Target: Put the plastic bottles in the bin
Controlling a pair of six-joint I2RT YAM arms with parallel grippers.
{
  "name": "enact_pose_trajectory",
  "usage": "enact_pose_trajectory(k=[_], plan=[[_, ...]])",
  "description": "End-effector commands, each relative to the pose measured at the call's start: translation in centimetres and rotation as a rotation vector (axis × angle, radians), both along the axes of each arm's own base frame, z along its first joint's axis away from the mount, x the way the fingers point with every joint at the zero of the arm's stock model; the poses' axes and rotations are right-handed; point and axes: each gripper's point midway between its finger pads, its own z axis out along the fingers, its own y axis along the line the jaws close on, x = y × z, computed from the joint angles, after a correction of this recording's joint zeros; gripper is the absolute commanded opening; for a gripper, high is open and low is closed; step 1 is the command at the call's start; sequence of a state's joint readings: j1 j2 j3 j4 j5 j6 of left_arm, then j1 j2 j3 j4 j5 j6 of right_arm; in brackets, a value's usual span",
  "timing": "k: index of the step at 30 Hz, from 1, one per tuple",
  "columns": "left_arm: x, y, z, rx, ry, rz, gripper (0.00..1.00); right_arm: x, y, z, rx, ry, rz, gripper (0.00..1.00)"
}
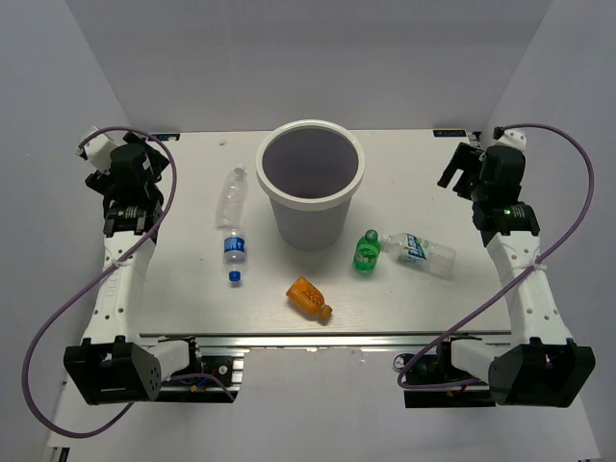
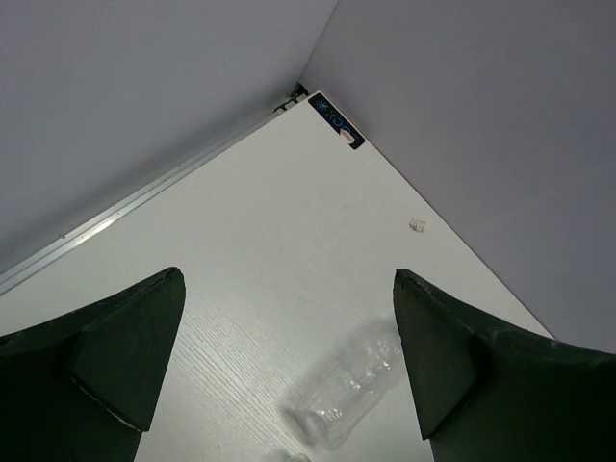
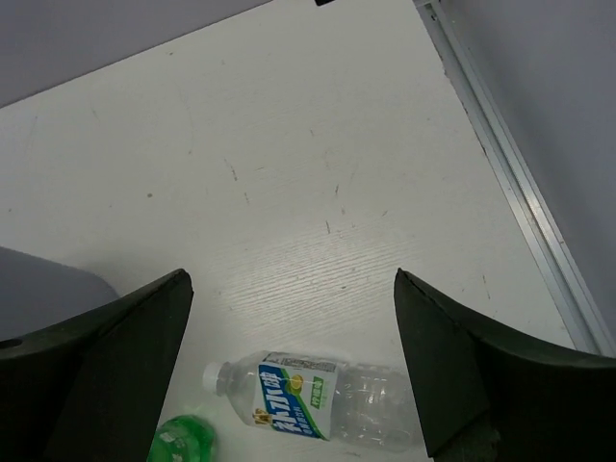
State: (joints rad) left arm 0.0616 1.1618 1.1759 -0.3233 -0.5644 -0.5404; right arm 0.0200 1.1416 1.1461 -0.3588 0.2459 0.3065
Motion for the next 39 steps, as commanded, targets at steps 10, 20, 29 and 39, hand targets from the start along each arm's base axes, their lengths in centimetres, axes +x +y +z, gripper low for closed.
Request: enact_pose_trajectory(k=[10,20,29,39], plan=[[2.7,-2.9,-1.0,0.000,0.039,-0.201,0.98,-4.7,9.6,-8.7,-0.394,0.113,1.120,0.89],[3.7,-2.9,-4.1,0.009,0.130,-0.215,0.98,-4.3,7.5,-15.2,-0.437,0.334,1.136,0.89],[4.4,-3.0,-5.3,0.016,0.166,-0.232,0.98,-6.2,7.3,-21.1,-0.363,0.520,1.169,0.89],[4.8,-2.7,-6.3,0.029,0.205,-0.229,0.98,-5.2,5.9,-26.7,-0.440,0.597,1.038,0.88]])
